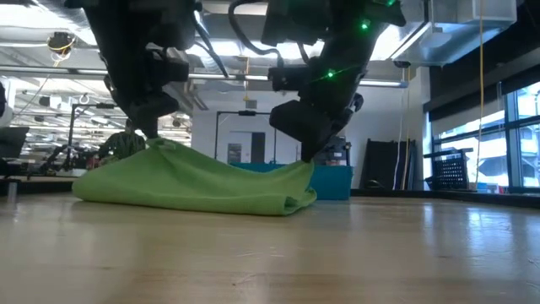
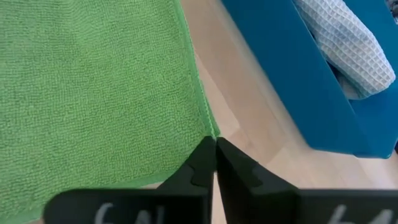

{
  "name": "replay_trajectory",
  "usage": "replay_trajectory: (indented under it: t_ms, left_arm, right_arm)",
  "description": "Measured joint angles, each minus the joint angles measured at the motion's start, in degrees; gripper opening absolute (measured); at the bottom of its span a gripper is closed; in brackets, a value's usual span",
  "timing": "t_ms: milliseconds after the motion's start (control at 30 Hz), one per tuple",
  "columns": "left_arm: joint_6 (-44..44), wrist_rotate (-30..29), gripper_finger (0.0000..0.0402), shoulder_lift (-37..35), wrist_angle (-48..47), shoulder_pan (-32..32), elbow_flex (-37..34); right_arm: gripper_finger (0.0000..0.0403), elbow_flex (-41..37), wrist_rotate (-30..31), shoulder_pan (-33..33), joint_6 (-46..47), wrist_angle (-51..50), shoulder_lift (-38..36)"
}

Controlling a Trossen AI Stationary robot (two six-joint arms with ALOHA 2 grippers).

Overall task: Roll microfiber towels into tight, uniform cylinder then place into a basket
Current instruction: Roll the green microfiber cloth

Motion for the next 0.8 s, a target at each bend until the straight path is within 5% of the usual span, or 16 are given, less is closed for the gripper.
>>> replay_trajectory:
  t_ms: [567, 800]
  left_arm:
    - [4.79, -2.64, 0.0063, 1.85, 3.16, 4.90, -0.05]
    - [4.65, 9.21, 0.0064, 1.80, 3.69, 2.87, -0.88]
  right_arm:
    - [0.0196, 0.00, -2.01, -2.11, 0.14, 1.65, 0.00]
    - [0.0212, 0.00, -10.04, -2.16, -2.13, 5.42, 0.00]
